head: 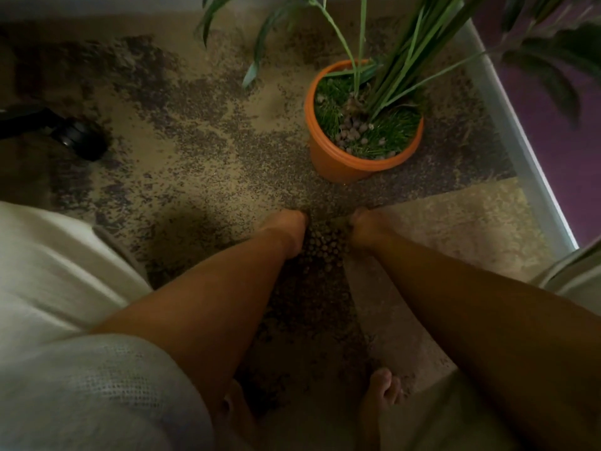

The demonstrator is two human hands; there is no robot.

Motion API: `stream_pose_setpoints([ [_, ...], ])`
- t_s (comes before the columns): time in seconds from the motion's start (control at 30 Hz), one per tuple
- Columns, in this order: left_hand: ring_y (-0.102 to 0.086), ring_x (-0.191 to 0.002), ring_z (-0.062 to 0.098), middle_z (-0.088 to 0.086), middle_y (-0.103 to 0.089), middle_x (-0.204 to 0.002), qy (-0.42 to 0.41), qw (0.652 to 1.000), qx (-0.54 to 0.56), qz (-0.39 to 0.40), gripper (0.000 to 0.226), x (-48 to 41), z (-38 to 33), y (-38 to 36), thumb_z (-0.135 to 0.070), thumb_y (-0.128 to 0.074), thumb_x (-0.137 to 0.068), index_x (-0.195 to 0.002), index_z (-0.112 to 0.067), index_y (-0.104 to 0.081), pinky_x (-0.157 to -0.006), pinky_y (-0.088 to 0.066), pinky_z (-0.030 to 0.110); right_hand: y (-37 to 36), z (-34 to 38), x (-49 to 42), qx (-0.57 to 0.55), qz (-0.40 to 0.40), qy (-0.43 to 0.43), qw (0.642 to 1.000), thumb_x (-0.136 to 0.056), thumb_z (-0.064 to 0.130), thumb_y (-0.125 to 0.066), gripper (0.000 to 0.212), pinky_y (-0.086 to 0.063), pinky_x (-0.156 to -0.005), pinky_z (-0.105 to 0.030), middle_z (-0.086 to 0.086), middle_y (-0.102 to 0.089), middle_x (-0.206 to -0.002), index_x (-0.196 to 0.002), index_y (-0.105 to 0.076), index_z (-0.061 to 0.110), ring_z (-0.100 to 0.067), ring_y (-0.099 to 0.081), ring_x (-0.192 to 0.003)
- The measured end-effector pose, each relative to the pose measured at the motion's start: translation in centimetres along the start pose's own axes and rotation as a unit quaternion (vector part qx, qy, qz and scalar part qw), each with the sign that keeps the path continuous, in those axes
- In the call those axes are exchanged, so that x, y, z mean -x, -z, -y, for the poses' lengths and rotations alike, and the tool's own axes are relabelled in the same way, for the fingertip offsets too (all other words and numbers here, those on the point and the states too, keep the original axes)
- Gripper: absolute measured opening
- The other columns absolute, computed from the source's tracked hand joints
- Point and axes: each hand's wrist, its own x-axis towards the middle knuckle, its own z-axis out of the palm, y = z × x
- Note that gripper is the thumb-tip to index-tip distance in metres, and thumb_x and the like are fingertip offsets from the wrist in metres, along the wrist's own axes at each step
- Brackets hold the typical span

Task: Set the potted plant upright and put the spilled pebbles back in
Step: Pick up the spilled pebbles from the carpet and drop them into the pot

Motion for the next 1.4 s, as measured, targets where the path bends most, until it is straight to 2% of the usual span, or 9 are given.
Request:
stream_pose_setpoints([
  [0.1, -0.060, -0.116, 0.030, 0.013, -0.063, -0.124, 0.009, 1.000, 0.015, -0.005, 0.033, -0.3, 0.0, -0.3, -0.013, -0.068, -0.087, -0.119, -0.013, -0.063, -0.094, -0.050, 0.037, 0.0, 0.1, -0.3, -0.076, -0.030, 0.017, 0.997, -0.088, 0.016, -0.065, 0.027, -0.046, -0.100, -0.039, -0.020, -0.056, -0.130, -0.113, -0.053, 0.015, -0.036, -0.055, -0.120],
  [0.2, -0.062, -0.112, 0.030, 0.011, -0.065, -0.119, 0.029, 0.999, 0.010, -0.014, 0.040, -0.5, 0.2, -0.4, -0.025, -0.078, -0.079, -0.114, -0.012, -0.064, -0.092, -0.053, 0.038, -0.2, 0.1, -0.5, -0.102, -0.031, 0.026, 0.994, -0.091, 0.014, -0.059, 0.026, -0.044, -0.105, -0.039, -0.019, -0.053, -0.134, -0.115, -0.054, 0.021, -0.036, -0.053, -0.122],
  [0.37, -0.062, -0.111, 0.031, 0.012, -0.066, -0.118, 0.048, 0.999, 0.015, -0.016, 0.047, -0.5, 0.5, -0.3, -0.030, -0.081, -0.075, -0.114, -0.010, -0.065, -0.089, -0.052, 0.038, -0.7, 0.1, -0.7, -0.046, -0.024, 0.064, 0.997, -0.090, 0.010, -0.059, 0.027, -0.047, -0.103, -0.043, -0.014, -0.061, -0.126, -0.115, -0.059, 0.020, -0.032, -0.057, -0.118],
  [0.57, -0.061, -0.116, 0.031, 0.012, -0.064, -0.123, 0.054, 0.998, -0.024, -0.001, 0.052, -0.5, 0.4, -0.2, -0.024, -0.084, -0.073, -0.119, -0.011, -0.063, -0.094, -0.053, 0.039, -0.8, 0.6, -0.7, 0.020, -0.021, 0.093, 0.995, -0.089, 0.007, -0.059, 0.024, -0.051, -0.099, -0.044, -0.011, -0.062, -0.122, -0.106, -0.067, 0.022, -0.032, -0.060, -0.112],
  [0.77, -0.062, -0.115, 0.029, 0.012, -0.066, -0.123, 0.017, 0.999, -0.031, -0.020, 0.029, -0.4, 0.5, -0.6, -0.012, -0.068, -0.086, -0.115, -0.011, -0.067, -0.096, -0.051, 0.038, -1.0, 1.0, -0.5, 0.096, -0.028, 0.120, 0.988, -0.088, 0.008, -0.058, 0.022, -0.055, -0.091, -0.043, -0.012, -0.061, -0.118, -0.107, -0.064, 0.019, -0.032, -0.062, -0.106],
  [0.87, -0.059, -0.118, 0.029, 0.012, -0.063, -0.125, 0.026, 0.999, -0.029, -0.028, 0.032, -0.5, 0.7, -0.7, -0.013, -0.069, -0.085, -0.117, -0.010, -0.065, -0.097, -0.051, 0.039, -0.9, 1.2, -0.3, 0.125, -0.026, 0.115, 0.985, -0.089, 0.009, -0.057, 0.026, -0.053, -0.091, -0.046, -0.011, -0.056, -0.122, -0.111, -0.062, 0.021, -0.034, -0.060, -0.110],
  [1.03, -0.056, -0.121, 0.030, 0.013, -0.061, -0.128, 0.045, 0.998, -0.009, -0.043, 0.036, -1.0, 1.0, -0.9, -0.016, -0.071, -0.084, -0.119, -0.008, -0.063, -0.098, -0.048, 0.038, -0.9, 1.6, -0.4, 0.127, -0.011, 0.114, 0.985, -0.088, 0.003, -0.055, 0.027, -0.054, -0.092, -0.047, -0.012, -0.060, -0.119, -0.108, -0.064, 0.019, -0.034, -0.061, -0.108],
  [1.23, -0.057, -0.120, 0.031, 0.013, -0.063, -0.126, 0.051, 0.998, 0.002, -0.022, 0.048, -1.6, 1.1, -0.7, -0.028, -0.080, -0.076, -0.117, -0.008, -0.064, -0.098, -0.046, 0.037, -1.0, 1.9, -0.8, 0.118, -0.008, 0.103, 0.988, -0.088, 0.005, -0.055, 0.026, -0.055, -0.090, -0.046, -0.013, -0.061, -0.117, -0.110, -0.065, 0.016, -0.033, -0.063, -0.106],
  [1.4, -0.062, -0.112, 0.031, 0.014, -0.065, -0.120, 0.067, 0.997, 0.026, -0.024, 0.031, -1.8, 0.9, -0.7, -0.018, -0.071, -0.084, -0.112, -0.007, -0.067, -0.088, -0.051, 0.037, -1.0, 2.0, -1.2, 0.110, -0.017, 0.100, 0.989, -0.088, 0.004, -0.055, 0.027, -0.056, -0.092, -0.046, -0.013, -0.063, -0.115, -0.108, -0.067, 0.017, -0.033, -0.064, -0.105],
])
